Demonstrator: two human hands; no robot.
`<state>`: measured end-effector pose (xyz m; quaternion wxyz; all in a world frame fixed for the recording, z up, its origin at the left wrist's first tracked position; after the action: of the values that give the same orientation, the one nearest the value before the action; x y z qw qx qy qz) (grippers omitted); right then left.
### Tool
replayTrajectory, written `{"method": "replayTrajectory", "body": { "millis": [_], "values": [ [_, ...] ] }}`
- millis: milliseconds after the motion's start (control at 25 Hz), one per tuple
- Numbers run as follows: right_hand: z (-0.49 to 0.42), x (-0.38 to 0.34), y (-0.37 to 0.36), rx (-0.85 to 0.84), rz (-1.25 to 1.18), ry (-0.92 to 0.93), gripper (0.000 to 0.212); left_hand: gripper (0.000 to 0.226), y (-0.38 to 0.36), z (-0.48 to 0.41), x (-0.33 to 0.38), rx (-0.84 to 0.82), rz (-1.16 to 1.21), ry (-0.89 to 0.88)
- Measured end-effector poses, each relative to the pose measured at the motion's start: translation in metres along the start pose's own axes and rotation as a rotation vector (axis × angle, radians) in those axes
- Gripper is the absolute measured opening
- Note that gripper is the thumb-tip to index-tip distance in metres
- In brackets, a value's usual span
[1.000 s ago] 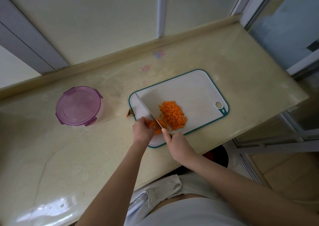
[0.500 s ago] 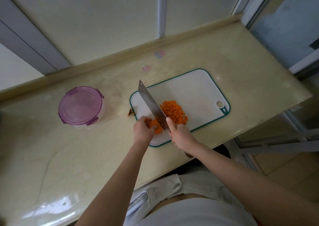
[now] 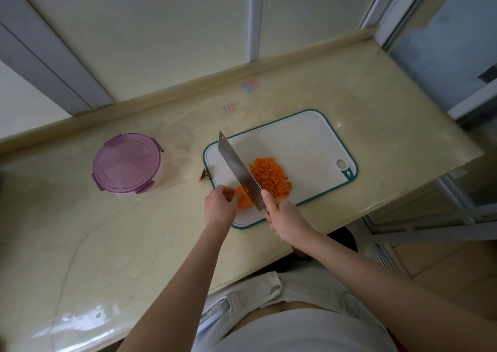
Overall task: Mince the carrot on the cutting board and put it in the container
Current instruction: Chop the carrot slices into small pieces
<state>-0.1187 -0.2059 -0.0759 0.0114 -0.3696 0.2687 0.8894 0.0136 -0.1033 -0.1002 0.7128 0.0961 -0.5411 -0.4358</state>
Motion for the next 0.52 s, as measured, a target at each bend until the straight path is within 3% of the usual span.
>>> {"method": "replayTrajectory", "body": {
  "millis": [280, 520],
  "values": [
    [0.009, -0.003, -0.004, 0.032, 0.09, 0.013, 0.062, 0.016, 0.0, -0.004, -0.005, -0.016, 0.026, 0.066],
    [0.012, -0.008, -0.012, -0.041, 0.123, 0.009, 0.05, 0.013, -0.001, -0.008, -0.006, -0.058, 0.028, 0.108]
  ]
}}
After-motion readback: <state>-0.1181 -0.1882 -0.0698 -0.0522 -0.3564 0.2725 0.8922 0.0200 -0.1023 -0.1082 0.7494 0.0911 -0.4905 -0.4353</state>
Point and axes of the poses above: each hand's wrist, its own z-axis away from the middle knuckle, its own y-axis out of the back of the hand, x = y × z, the point moved 9 cm from there along -z, towards the middle knuckle, and after that the axes turned 3 degrees about z, right-handed, at the moved point
